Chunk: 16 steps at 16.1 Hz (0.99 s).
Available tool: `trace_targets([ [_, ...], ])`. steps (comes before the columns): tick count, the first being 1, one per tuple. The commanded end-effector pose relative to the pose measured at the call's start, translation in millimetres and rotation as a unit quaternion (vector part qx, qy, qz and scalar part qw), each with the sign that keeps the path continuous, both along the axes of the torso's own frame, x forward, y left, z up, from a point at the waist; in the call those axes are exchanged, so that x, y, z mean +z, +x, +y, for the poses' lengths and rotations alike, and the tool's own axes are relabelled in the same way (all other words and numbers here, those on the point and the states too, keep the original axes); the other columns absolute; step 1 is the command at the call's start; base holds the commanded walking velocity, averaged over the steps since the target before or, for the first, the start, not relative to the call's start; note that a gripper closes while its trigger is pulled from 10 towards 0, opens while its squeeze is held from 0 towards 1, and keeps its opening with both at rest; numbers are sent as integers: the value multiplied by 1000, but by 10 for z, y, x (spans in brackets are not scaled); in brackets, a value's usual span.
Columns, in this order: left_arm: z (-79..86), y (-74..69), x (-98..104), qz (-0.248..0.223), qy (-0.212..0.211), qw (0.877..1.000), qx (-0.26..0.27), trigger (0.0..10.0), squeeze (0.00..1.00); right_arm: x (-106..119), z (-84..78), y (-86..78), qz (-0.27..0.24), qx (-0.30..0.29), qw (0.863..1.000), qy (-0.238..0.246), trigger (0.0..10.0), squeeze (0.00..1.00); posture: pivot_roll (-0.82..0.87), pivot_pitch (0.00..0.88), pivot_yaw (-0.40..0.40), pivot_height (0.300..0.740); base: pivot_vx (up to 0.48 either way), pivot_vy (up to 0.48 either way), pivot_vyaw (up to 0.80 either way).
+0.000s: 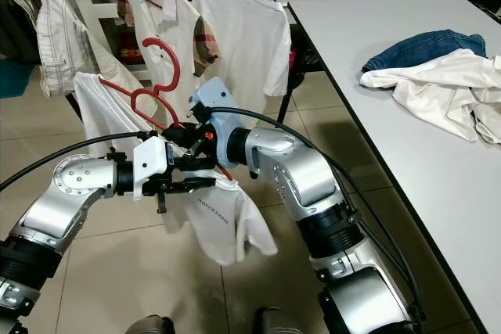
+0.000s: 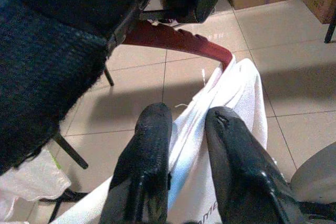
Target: Hang hanger
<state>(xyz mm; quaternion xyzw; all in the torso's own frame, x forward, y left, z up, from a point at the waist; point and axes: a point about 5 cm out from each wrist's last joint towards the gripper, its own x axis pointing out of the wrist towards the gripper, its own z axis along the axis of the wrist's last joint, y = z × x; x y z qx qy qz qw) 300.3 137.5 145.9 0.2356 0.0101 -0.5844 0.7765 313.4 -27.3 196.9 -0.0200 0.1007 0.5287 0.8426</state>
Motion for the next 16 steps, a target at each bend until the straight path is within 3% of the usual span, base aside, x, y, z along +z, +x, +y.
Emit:
trace_targets([
  [1,-27,10,8,-3,8,1000,-9,0,0,103,2,-5,-15,4,1000,14,10000,0,-43,127,-8,740,0,0,0],
  [4,-27,10,8,-3,8,1000,-9,0,0,103,2,-5,-15,4,1000,14,10000,0,-43,127,-8,740,0,0,0],
  [6,7,8,-37,-25,60,998,-26,0,0,103,-6,3,-16,1,1000,14,10000,0,-44,114,-4,740,0,0,0],
  [10,48,11,-60,-30,96,994,-34,0,0,109,-25,22,-18,-4,1000,13,10000,0,-45,110,-4,740,0,0,0],
  [14,19,28,23,-43,60,997,-31,0,0,101,-35,29,-18,-8,1000,11,10000,0,-47,113,-6,740,0,0,0],
  [15,-12,20,118,-48,12,999,-21,0,0,84,-46,35,-18,-11,1000,8,10000,0,-47,114,-6,740,0,0,0],
  [16,-24,6,161,-48,-10,999,-19,0,0,73,-52,39,-17,-14,1000,7,10000,0,-47,114,-6,740,0,0,0],
])
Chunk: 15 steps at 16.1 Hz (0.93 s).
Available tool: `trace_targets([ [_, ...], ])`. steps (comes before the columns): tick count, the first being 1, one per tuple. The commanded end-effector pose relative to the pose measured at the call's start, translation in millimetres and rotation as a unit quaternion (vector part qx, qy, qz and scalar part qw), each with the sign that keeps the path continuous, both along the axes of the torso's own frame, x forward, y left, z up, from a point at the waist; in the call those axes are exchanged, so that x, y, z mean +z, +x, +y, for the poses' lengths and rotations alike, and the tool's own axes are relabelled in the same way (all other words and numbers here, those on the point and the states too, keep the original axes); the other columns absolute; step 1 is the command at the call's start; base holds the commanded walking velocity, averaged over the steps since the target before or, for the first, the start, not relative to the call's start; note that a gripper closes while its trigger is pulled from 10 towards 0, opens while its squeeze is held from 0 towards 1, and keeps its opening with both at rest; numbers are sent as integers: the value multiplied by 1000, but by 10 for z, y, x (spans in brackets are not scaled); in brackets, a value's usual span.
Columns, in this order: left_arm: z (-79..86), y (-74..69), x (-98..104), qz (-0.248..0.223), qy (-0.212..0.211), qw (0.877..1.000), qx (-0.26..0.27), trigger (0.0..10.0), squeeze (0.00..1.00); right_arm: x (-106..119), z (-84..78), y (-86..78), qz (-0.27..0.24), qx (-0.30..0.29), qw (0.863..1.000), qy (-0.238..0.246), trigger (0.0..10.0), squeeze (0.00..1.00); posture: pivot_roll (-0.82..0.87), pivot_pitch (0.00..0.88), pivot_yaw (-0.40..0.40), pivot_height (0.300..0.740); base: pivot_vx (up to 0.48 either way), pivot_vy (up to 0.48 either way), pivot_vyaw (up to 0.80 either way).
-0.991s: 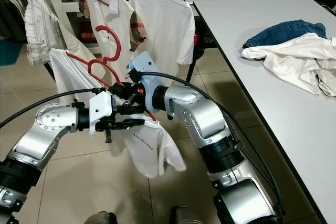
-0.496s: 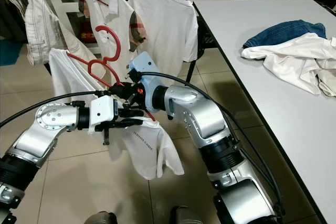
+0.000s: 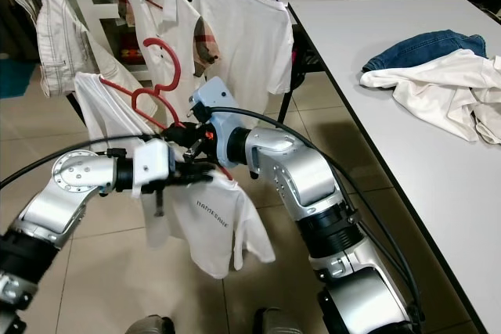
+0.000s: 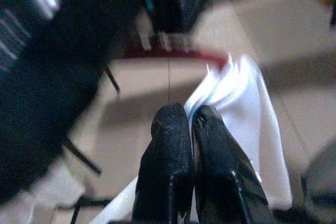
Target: Hang hanger
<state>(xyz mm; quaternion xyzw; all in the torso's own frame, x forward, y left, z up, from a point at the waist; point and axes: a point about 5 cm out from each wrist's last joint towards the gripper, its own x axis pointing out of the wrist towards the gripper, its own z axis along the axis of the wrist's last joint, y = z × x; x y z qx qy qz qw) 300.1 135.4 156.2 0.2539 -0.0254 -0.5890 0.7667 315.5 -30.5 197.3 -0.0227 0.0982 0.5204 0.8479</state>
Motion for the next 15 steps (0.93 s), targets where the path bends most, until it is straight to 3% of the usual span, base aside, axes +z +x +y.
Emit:
trace_targets([
  [1,-16,-29,111,-10,-32,999,-4,0,0,46,-31,26,-13,-9,1000,3,10000,0,-46,116,-9,740,0,0,0],
  [4,-25,-120,212,-14,-73,997,-5,0,0,-58,-68,53,-14,-24,999,-21,10000,0,-43,116,-13,740,0,0,0],
  [7,-13,-184,243,-15,-86,996,2,0,0,-157,-98,78,-18,-36,998,-42,10000,0,-43,116,-16,740,0,0,0],
  [9,13,-195,215,-16,-70,997,10,0,0,-182,-108,82,-17,-38,998,-47,10000,0,-43,116,-19,740,0,0,0],
  [12,198,-112,87,-50,26,996,72,0,0,-178,-113,94,-21,-37,998,-44,10000,0,-43,115,-18,740,0,0,0],
  [13,228,-98,75,-55,38,994,85,3686,0,-175,-114,98,-22,-37,998,-42,10000,0,-42,116,-18,740,0,0,0],
  [14,246,-92,68,-53,41,993,94,10000,0,-172,-115,101,-23,-38,998,-41,10000,0,-42,115,-19,740,0,0,0],
  [15,237,-112,91,-35,17,994,97,10000,408,-164,-122,108,-24,-42,998,-38,10000,0,-42,115,-17,740,0,0,0],
])
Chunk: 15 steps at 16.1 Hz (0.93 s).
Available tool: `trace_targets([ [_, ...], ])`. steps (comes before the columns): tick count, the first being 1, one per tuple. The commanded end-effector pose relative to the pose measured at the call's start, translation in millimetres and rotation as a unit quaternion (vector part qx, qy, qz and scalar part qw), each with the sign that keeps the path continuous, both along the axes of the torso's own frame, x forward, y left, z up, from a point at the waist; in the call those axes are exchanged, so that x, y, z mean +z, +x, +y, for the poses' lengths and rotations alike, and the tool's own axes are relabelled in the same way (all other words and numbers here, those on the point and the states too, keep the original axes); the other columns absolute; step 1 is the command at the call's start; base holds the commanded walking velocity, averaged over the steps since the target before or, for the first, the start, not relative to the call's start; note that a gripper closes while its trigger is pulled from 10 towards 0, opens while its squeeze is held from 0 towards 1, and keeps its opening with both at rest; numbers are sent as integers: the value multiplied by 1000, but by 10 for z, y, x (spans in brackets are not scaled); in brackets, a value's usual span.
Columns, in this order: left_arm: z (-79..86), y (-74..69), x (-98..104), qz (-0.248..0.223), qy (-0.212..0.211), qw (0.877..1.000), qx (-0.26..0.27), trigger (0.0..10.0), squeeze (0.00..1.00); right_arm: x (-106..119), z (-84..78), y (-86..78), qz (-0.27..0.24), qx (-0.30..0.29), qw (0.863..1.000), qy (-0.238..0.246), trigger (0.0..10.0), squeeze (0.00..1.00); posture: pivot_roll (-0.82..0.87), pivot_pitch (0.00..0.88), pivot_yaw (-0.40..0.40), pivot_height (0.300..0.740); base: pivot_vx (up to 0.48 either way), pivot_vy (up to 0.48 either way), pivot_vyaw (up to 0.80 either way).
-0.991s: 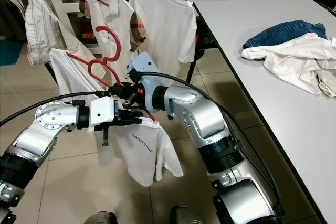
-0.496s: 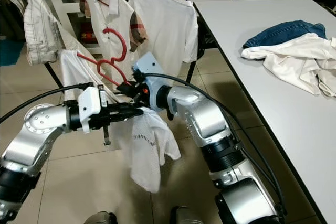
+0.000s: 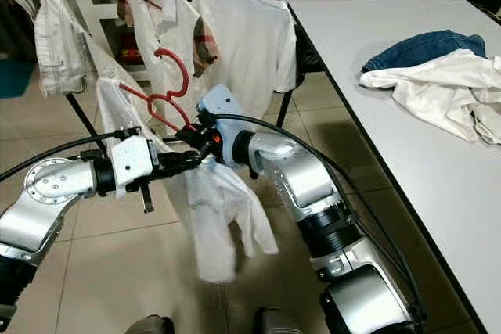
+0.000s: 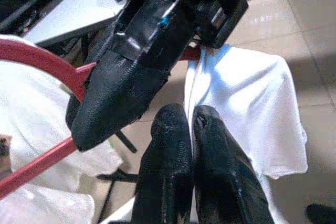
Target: Hang hanger
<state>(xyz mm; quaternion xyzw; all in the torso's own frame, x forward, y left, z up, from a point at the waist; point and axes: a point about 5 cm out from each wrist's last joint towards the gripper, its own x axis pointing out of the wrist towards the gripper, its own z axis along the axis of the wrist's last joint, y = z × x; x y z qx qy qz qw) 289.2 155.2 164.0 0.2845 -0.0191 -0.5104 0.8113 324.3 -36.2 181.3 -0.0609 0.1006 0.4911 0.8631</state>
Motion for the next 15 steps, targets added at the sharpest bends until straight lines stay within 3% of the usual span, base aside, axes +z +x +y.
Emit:
trace_targets([
  [1,12,-34,49,14,-32,999,4,10000,1000,-8,-82,35,-4,-22,1000,-4,10000,0,-41,116,-17,740,0,0,0],
  [6,-53,-216,61,51,-113,992,-4,10000,1000,-70,-185,79,12,-62,998,10,10000,0,-36,119,-17,740,0,0,0],
  [8,43,-276,-29,75,-157,981,82,10000,1000,-166,-320,128,9,-135,991,9,10000,0,-28,125,-18,740,0,0,0],
  [9,83,-301,-68,82,-157,979,104,10000,1000,-201,-368,135,12,-153,988,7,10000,0,-28,125,-18,740,0,0,0],
  [10,201,-384,-167,95,-160,969,163,10000,1000,-314,-510,122,17,-197,980,1,10000,0,-22,130,-22,740,0,0,0],
  [11,367,-470,-281,92,-155,954,238,10000,718,-465,-651,46,27,-238,971,4,10000,0,-18,134,-26,740,0,0,0],
  [12,497,-505,-350,76,-146,939,301,10000,0,-575,-727,-54,38,-265,963,15,10000,0,-16,136,-28,740,0,0,0],
  [13,527,-512,-359,68,-146,935,316,10000,0,-601,-747,-81,38,-275,961,16,10000,0,-16,136,-28,740,0,0,0],
  [14,641,-504,-379,41,-167,904,392,10000,0,-696,-805,-196,22,-297,955,2,10000,0,-18,142,-32,740,0,0,0],
  [15,697,-540,-435,53,-210,868,446,10000,0,-810,-849,-339,16,-316,949,-8,10000,0,-22,145,-31,740,0,0,0],
])
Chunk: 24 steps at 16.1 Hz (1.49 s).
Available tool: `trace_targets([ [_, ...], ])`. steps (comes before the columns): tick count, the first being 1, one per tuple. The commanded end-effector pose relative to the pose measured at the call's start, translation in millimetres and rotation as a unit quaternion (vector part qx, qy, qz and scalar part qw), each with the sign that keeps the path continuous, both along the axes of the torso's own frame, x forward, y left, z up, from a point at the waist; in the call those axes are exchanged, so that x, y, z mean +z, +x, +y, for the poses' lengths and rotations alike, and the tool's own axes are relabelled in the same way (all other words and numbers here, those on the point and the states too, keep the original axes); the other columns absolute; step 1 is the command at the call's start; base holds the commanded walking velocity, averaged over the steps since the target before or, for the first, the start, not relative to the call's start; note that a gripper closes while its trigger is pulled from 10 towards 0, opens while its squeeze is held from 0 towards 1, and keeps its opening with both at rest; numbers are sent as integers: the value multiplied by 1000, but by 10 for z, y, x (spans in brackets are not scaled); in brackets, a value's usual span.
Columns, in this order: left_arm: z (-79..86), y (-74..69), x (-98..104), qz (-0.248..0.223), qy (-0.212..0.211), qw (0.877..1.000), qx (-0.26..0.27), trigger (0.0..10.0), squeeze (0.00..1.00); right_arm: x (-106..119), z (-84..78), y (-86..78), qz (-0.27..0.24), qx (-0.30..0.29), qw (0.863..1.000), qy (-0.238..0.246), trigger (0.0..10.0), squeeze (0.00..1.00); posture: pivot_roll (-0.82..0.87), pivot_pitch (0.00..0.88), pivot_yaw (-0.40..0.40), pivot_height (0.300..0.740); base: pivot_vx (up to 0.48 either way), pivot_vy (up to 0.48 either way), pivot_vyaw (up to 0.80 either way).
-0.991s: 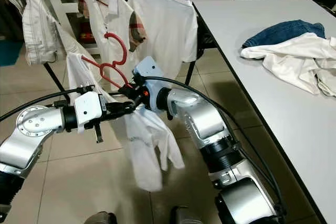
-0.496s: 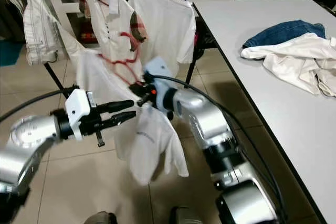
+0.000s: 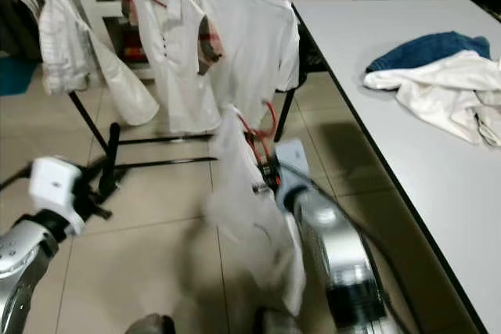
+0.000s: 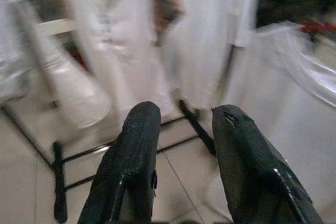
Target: Hang hanger
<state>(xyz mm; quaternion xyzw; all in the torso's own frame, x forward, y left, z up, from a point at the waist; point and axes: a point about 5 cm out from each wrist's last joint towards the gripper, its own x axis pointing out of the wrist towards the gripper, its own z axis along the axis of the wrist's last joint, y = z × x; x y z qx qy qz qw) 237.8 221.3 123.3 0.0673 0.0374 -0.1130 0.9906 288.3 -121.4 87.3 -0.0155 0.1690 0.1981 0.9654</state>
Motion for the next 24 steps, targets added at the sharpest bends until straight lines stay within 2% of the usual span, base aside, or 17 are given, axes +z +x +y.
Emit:
trace_targets([
  [1,20,-57,-50,11,-18,999,27,10000,0,79,-19,-33,-32,-10,999,0,10000,0,-21,148,-27,740,0,0,0],
  [3,-76,-126,-132,21,-32,999,37,10000,0,-24,-98,-189,-25,-40,999,20,10000,0,-22,154,-18,740,0,0,0],
  [5,-173,-123,-194,22,-29,999,32,10000,0,-11,-74,-239,-34,-38,998,38,10000,0,-24,155,-11,740,0,0,0],
  [7,-216,-107,-249,31,-9,999,23,10000,0,27,-47,-213,-35,-39,997,63,10000,0,-21,159,-7,740,0,0,547],
  [10,-237,-93,-236,30,-4,999,21,10000,0,48,-46,-185,-40,-59,994,78,10000,0,-19,161,-5,740,0,0,767],
  [13,-276,-74,-232,33,-5,999,8,10000,0,59,-16,-135,-31,-74,992,95,10000,0,-18,159,6,740,0,0,0],
  [17,-268,-42,-176,25,-9,1000,3,10000,0,114,74,-131,-53,-38,995,73,10000,0,-13,165,13,740,125,0,0],
  [21,-274,-23,-164,22,-15,1000,7,10000,0,136,70,-94,-46,-62,992,100,10000,0,-10,171,9,740,283,0,369],
  [23,-284,-23,-165,23,-16,1000,8,10000,0,143,14,-65,-68,-76,993,52,10000,0,-10,172,8,740,291,0,0],
  [24,-284,-27,-164,23,-15,1000,9,10000,0,145,8,-66,-68,-77,993,64,10000,0,-8,175,5,740,292,0,0],
])
